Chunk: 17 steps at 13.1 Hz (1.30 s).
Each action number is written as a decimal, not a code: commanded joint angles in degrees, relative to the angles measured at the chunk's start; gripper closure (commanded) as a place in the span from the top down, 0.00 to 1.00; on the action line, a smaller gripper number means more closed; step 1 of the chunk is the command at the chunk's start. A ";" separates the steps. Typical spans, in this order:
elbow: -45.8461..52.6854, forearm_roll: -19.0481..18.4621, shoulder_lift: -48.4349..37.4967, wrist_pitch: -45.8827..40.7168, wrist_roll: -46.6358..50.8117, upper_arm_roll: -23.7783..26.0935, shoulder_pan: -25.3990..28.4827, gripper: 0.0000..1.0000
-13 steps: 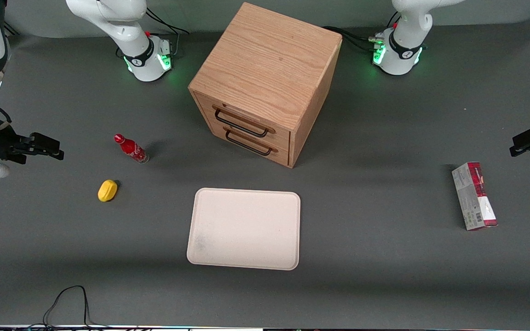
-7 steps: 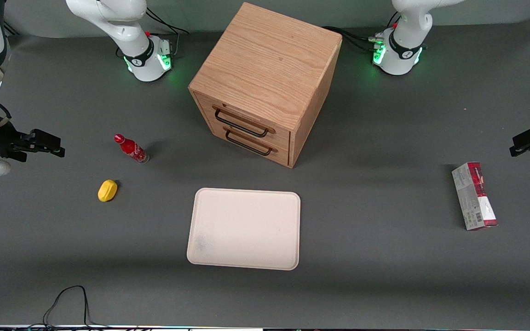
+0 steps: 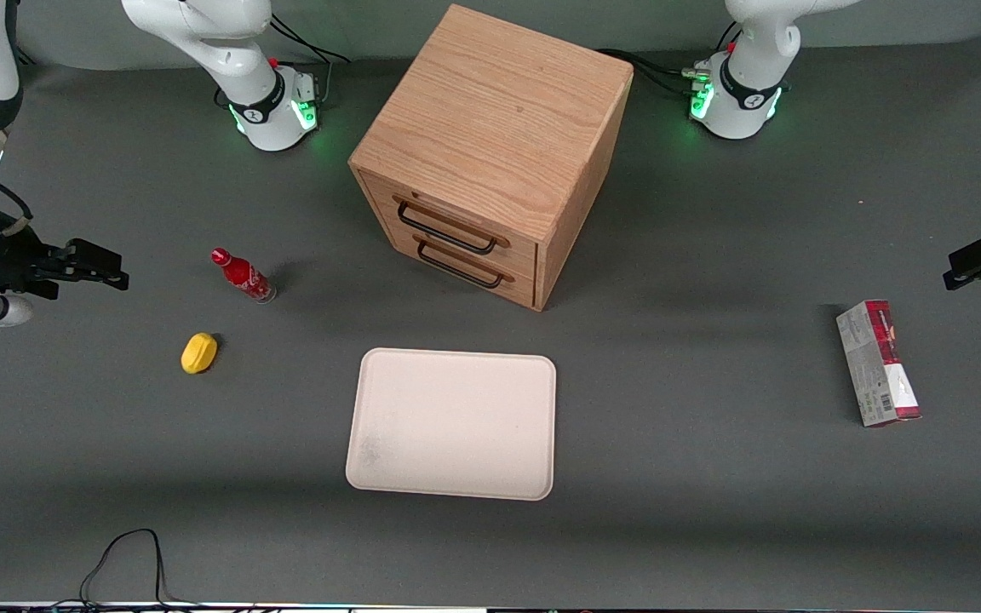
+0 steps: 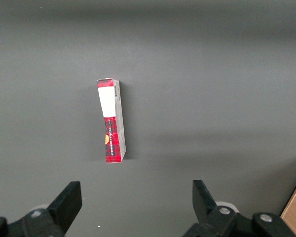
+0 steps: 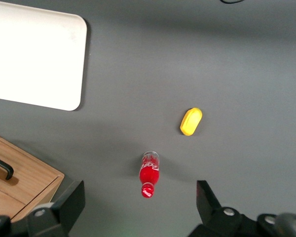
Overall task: Place coke bottle on tray
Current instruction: 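Raise the right gripper and move it toward the red Coca-Cola bottle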
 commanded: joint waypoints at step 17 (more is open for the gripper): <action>-29.18 0.76 -29.15 -3.47 -1.57 -3.71 1.22 1.00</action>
